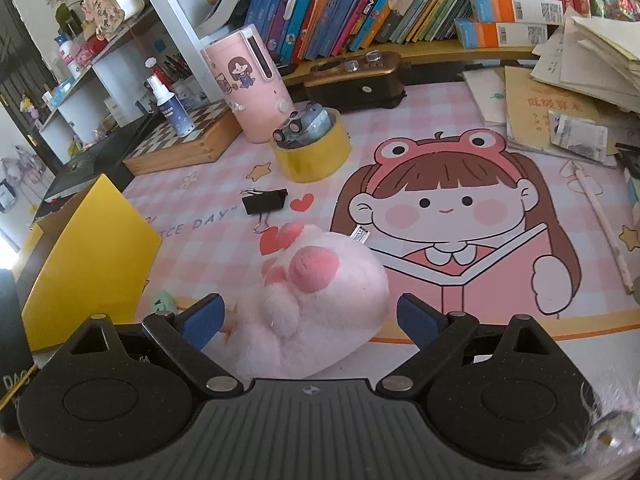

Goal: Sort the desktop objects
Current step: 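Close left tool on the green stapler while right tool grasps the pink plush pig, then lift and carry the stapler with left tool while right tool carries the pig over the box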

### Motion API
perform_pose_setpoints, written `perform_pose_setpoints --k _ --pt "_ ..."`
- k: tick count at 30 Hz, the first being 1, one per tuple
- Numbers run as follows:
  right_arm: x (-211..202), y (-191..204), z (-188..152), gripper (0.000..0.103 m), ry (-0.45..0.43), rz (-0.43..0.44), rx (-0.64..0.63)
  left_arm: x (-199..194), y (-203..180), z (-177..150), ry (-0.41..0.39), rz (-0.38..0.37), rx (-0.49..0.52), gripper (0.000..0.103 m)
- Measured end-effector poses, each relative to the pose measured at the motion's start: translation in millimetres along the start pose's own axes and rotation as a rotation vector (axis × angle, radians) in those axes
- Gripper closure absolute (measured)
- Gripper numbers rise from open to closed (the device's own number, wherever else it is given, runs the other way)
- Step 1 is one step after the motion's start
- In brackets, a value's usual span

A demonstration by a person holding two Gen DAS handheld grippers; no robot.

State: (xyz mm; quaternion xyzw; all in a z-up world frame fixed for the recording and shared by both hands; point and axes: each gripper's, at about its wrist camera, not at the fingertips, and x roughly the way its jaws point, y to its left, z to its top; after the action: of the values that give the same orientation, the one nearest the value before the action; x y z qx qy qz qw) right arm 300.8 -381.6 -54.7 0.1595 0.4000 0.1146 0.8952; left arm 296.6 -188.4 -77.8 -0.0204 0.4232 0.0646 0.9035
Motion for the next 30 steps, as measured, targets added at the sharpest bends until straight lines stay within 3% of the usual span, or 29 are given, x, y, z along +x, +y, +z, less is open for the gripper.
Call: perform_pose_setpoints --k 6,9,16,30 --pt "15.8 -4.5 0.5 0.010 0.038 0.031 0.049 -1.1 -0.1 -1.3 -0.004 -0.004 0.001 0.067" --pt "21.3 -3.9 0.4 0.018 0.052 0.050 0.061 -3.1 -0.6 -1.9 0.001 -0.016 0.011 0.080" --pt "17.5 3.1 2.0 0.035 0.036 0.048 0.001 -13.0 4.0 -4.4 0.000 -0.064 -0.026 0.080" --pt "-20.3 5.9 -9.5 0.035 0.006 -0.035 -0.116 -68.2 10.1 -12.2 -0.087 -0.170 0.001 0.080"
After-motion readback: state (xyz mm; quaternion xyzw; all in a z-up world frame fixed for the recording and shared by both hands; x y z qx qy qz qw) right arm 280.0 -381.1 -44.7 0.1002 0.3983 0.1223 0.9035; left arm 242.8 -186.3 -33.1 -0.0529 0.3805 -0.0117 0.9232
